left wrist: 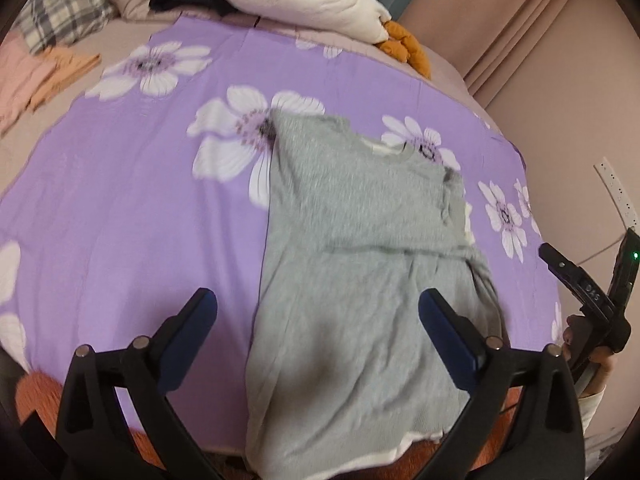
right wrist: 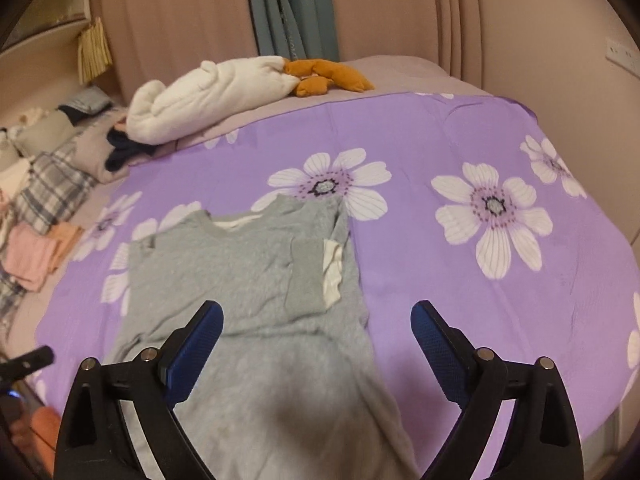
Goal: Fold small clothes
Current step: 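Move both grippers to the sweatshirt's ribbed hem and grasp it, then lift the hem with both grippers and fold it toward the collar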
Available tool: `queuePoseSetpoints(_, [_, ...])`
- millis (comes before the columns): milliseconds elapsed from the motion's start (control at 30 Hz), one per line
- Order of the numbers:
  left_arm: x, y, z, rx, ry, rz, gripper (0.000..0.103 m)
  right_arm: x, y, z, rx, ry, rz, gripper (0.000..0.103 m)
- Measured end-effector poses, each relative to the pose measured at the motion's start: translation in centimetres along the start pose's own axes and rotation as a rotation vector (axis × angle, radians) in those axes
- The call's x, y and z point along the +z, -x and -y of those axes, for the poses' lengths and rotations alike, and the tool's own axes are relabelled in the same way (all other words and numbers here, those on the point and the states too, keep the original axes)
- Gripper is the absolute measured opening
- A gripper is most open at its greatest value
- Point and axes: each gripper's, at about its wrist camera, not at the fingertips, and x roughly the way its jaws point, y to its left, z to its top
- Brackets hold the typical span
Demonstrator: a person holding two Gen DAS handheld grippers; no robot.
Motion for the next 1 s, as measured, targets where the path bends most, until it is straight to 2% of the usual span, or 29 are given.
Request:
queuePoseSetpoints(167, [-3.3,-1.2,-1.2,-0.035,0.046,-0.087,0.1,-3.2,1.3,1.9,0.005,-0.044,-0.025,0.094])
queuePoseSetpoints(267, [-5.0,-1.9,-1.5,-0.026,0.059,-0.12,0.098,-5.2,1.4,2.5,-0.005,-0.057,-0.071,0.094])
queuePoseSetpoints(500, [-7.6,-3.0,-1.5,-0.041,0.045,-0.186,0.089,-9.6,0.3,4.7,-0.012,-0.137,-0.214,0.094])
queuePoseSetpoints(600, [-8.5,-3.8,-1.9,-0.057,0.082,-0.232,0.083,-11.0,0.3,4.9,-0.031,-0.124,-0.261,0.094])
queuePoseSetpoints(667, [-9.0,-3.8,-1.8,-0.047,0.086,-0.224,0.08,-11.7,0.5,5.0,-0.043,-0.114,-0.276,0.092])
queuePoseSetpoints(700, [-9.2,-3.7,-1.7,-0.042,0.076,-0.216,0.076,-12.1,0.6,5.1,-0.045,-0.115,-0.284,0.087])
queuePoseSetpoints(767, [-9.5,-3.7,-1.5,-0.049,0.068,-0.216,0.068,-12.7,0.5,5.4,-0.034,-0.125,-0.308,0.085])
queuePoseSetpoints(800, [-9.8,-3.8,-1.6,-0.063,0.087,-0.215,0.064,-13.0,0.3,5.5,-0.021,-0.133,-0.319,0.081])
queuePoseSetpoints(833, [-10.1,-3.8,-1.7,-0.078,0.108,-0.214,0.062,-13.3,-0.1,5.6,-0.006,-0.144,-0.332,0.069])
queuePoseSetpoints(867, [-10.3,-3.9,-1.7,-0.083,0.117,-0.212,0.053,-13.6,-0.6,5.5,-0.007,-0.149,-0.357,0.067])
queuePoseSetpoints(900, [-10.3,-3.9,-1.6,-0.081,0.114,-0.214,0.036,-13.7,-0.9,5.3,-0.022,-0.144,-0.361,0.064])
queuePoseSetpoints(967, [-10.2,-4.1,-1.8,-0.09,0.11,-0.225,0.017,-13.7,-1.0,5.1,-0.029,-0.138,-0.35,0.053])
queuePoseSetpoints(1000, [-10.0,-4.2,-2.0,-0.105,0.121,-0.231,0.014,-13.5,-1.0,5.0,-0.029,-0.136,-0.347,0.041])
